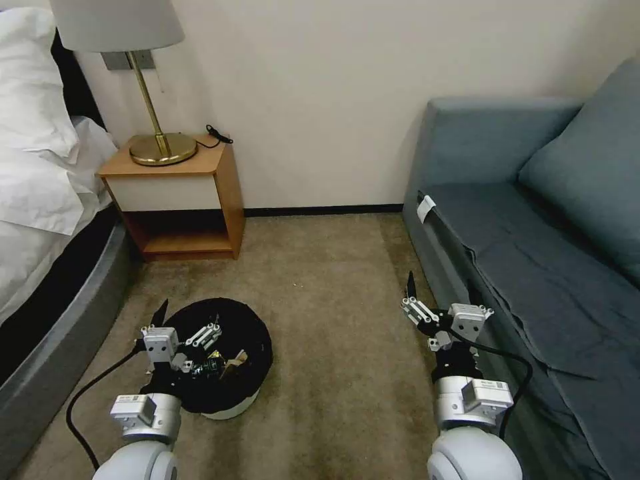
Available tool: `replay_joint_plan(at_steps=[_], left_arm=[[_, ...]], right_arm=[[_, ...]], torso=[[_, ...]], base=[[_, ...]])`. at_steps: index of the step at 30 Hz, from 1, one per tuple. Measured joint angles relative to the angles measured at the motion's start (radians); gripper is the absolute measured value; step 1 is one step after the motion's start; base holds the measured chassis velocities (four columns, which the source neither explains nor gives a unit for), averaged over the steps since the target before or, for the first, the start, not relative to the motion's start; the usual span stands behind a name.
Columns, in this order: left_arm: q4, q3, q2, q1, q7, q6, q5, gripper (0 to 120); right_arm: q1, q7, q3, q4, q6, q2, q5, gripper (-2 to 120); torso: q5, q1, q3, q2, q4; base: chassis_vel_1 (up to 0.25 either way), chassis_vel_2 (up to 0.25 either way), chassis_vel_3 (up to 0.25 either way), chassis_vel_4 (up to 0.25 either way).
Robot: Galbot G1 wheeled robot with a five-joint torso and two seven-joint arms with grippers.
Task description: Pick up the trash bin, then pick up the garbage on the floor and place it into the trash bin.
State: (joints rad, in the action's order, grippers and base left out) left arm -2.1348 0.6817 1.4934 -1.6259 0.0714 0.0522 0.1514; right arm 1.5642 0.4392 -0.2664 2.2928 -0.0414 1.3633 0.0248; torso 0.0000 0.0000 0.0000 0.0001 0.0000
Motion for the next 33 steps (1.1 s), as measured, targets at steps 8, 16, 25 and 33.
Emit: replay_joint_plan(at_steps=[8,16,25,33], left_arm=[[0.000,0.000,0.000,0.000,0.000,0.000,0.000,100],[0.000,0.000,0.000,0.000,0.000,0.000,0.000,100],[0.000,0.000,0.000,0.000,0.000,0.000,0.000,100],[0.000,0.000,0.000,0.000,0.000,0.000,0.000,100]], right_arm=[[0.000,0.000,0.000,0.000,0.000,0.000,0.000,100],[0.000,0.000,0.000,0.000,0.000,0.000,0.000,100],[0.000,0.000,0.000,0.000,0.000,0.000,0.000,100],[0.000,0.000,0.000,0.000,0.000,0.000,0.000,100]], torso=[[0.0000,0.000,0.000,0.000,0.0000],[0.0000,0.000,0.000,0.000,0.0000],[0.0000,0.000,0.000,0.000,0.0000],[0.0000,0.000,0.000,0.000,0.0000]], base=[[0.000,0.000,0.000,0.000],[0.000,0.000,0.000,0.000],[0.000,0.000,0.000,0.000],[0.000,0.000,0.000,0.000]])
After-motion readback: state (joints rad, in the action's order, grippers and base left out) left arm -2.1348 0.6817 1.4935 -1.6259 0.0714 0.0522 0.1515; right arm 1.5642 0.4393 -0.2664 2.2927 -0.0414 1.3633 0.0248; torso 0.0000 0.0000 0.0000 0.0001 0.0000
